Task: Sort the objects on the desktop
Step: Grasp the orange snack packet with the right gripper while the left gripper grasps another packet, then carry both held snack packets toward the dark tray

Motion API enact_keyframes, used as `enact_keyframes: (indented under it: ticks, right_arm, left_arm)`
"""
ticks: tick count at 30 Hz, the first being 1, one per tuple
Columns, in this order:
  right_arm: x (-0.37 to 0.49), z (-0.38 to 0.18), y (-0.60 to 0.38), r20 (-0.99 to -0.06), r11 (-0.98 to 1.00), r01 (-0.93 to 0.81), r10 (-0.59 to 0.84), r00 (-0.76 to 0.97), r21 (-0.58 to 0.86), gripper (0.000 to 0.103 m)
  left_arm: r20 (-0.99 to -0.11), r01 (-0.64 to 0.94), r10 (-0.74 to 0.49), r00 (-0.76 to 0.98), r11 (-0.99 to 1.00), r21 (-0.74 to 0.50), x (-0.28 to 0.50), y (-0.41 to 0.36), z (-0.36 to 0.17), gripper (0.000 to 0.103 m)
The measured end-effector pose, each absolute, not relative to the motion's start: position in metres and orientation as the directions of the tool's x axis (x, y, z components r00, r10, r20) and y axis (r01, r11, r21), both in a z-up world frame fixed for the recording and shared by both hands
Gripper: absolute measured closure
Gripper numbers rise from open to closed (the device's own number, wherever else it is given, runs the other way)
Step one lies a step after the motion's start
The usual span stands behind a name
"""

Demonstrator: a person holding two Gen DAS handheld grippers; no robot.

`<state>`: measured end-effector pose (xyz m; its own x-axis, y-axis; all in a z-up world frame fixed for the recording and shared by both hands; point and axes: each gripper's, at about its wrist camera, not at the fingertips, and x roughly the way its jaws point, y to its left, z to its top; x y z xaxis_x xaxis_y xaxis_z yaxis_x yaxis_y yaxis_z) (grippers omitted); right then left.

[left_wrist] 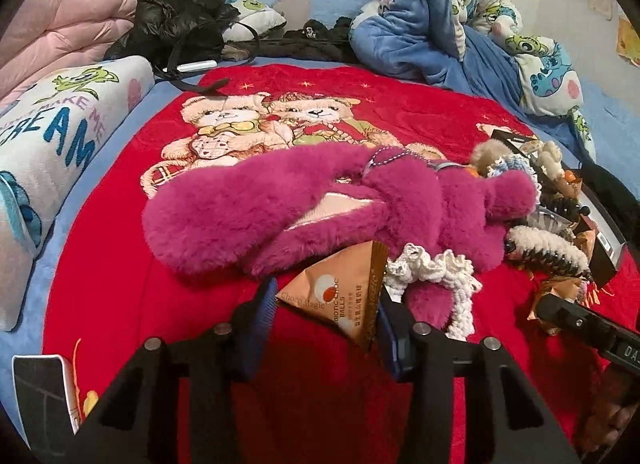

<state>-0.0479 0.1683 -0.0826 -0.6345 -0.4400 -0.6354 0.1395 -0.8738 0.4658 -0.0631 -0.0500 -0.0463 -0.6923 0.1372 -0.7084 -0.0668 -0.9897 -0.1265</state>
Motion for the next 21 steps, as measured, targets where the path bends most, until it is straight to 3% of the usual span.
enact_keyframes:
  ticks: [21]
  right_arm:
    - [-0.033,-0.071,0.159,-0.629,-0.901,0.174,-0.406,-0.663,0.398,0.069]
  left_arm:
    - [-0.638,-0.139,0.197,-0.744,-0.980,-0.141,-0.015,-0.028,-0.021,0.056]
